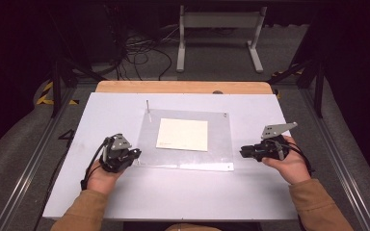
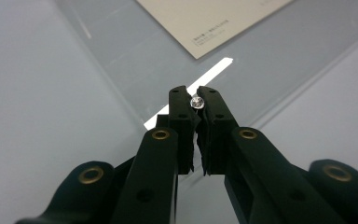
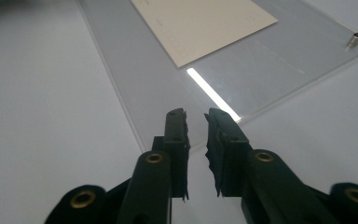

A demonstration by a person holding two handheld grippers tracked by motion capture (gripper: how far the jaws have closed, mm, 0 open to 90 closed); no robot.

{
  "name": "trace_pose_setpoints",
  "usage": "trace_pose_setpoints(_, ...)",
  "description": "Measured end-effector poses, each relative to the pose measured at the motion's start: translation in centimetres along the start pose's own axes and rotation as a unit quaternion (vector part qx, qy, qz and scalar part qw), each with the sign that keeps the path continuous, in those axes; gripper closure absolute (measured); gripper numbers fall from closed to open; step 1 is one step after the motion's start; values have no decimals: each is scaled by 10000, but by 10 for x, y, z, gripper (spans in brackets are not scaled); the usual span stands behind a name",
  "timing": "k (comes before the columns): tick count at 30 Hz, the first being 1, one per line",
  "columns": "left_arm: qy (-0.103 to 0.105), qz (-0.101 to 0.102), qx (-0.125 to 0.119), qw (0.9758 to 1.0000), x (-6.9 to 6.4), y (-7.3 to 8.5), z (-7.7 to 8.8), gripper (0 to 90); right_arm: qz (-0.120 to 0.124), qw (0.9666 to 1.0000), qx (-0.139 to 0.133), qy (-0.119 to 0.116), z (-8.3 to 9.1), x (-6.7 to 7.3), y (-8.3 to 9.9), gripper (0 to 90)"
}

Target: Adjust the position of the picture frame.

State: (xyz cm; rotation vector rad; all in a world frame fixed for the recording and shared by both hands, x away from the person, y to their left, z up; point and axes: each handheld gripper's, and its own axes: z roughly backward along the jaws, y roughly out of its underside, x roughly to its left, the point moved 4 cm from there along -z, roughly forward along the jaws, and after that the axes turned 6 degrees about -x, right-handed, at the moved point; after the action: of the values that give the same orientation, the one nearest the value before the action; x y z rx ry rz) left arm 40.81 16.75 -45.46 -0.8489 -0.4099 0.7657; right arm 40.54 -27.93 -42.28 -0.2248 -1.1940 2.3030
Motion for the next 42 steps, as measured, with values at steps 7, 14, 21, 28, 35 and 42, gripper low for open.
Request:
trace_pose_setpoints(7,-569,586,-364,9960,40,-5,-21,844,304,9982,504,103,-27,-4,-14,809)
trace_pose_setpoints(14,-546,606,-417,9958,41,-5,-20,832,630,9899,1204,-403,-56,15,-11,803)
trace_pose_setpoints(21,-382,809,-603,9942,40,-5,-8,573,1029,9784,1697,-570,-76,36,-20,758)
trace_pose_setpoints(28,-308,894,-743,9927,41,-2,1,537,1190,9722,1915,-625,-94,37,-22,782)
trace_pose_setpoints(35,-269,944,-765,9922,40,2,1,540,1484,9620,2222,-557,-97,42,-27,834)
trace_pose_setpoints(42,-252,973,-759,9920,42,6,5,538,1584,9546,2421,-715,-97,57,-26,834)
